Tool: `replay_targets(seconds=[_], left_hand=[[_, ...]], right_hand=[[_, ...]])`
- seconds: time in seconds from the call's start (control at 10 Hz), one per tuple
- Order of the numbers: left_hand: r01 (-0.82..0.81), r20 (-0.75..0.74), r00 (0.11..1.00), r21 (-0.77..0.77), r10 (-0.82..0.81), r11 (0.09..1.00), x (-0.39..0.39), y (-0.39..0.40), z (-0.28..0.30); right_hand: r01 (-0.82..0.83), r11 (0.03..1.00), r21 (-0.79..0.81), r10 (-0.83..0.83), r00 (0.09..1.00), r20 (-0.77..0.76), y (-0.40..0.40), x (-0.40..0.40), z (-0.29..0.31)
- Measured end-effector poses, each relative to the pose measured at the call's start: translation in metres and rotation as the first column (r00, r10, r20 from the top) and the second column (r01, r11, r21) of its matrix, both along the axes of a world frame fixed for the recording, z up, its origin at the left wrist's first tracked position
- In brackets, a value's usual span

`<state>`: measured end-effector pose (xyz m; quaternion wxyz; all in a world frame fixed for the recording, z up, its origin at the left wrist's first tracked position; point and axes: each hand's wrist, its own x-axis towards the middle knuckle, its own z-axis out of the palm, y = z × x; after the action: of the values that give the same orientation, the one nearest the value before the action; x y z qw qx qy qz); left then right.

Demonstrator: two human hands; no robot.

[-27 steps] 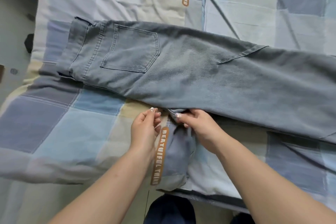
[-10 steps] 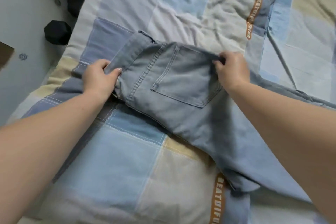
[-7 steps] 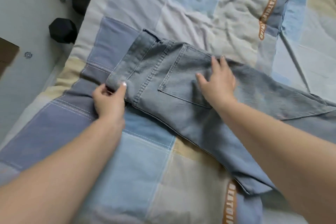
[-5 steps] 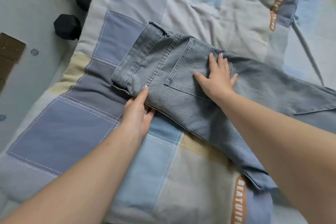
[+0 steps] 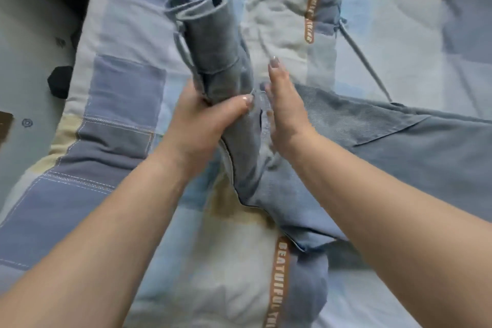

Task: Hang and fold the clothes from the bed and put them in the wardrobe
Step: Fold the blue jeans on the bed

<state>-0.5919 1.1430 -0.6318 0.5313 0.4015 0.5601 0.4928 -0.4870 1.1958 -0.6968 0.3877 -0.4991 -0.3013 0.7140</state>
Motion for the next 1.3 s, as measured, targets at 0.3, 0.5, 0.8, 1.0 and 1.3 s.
replay_targets(seconds=[0.3,0.5,0.8,1.0,1.3], left_hand=[[0.589,-0.779,0.565,0.150,-0.272,0.794,0.162,-0.009,0.003],[0.763,-0.877,0.273,-0.053,-0.396,0.644,0.294,-0.034,-0.026],[0.820,-0.863,0.090,-0.220,-0.498,0.528,0.489,-0.069,-0.069],[0.850,-0.880,-0.024,-0.268,-0.475,0.453,0.596,-0.075,-0.096],[0.872,-0.869,-0.006,-0.247,-0.495,0.422,0.707,-0.083,-0.118]], right_hand=[[0.176,0.916,-0.360,-0.312,0.877,-0.366,-0.029,0.188,0.034],[0.121,0.938,-0.323,-0.253,0.877,-0.407,-0.029,0.334,0.042],[-0.027,0.974,-0.223,0.104,0.934,0.341,-0.059,0.536,0.013],[0.073,0.984,-0.163,0.005,0.901,0.435,-0.078,0.642,-0.011],[0.199,0.966,-0.165,-0.144,0.945,0.295,-0.095,0.760,-0.038]])
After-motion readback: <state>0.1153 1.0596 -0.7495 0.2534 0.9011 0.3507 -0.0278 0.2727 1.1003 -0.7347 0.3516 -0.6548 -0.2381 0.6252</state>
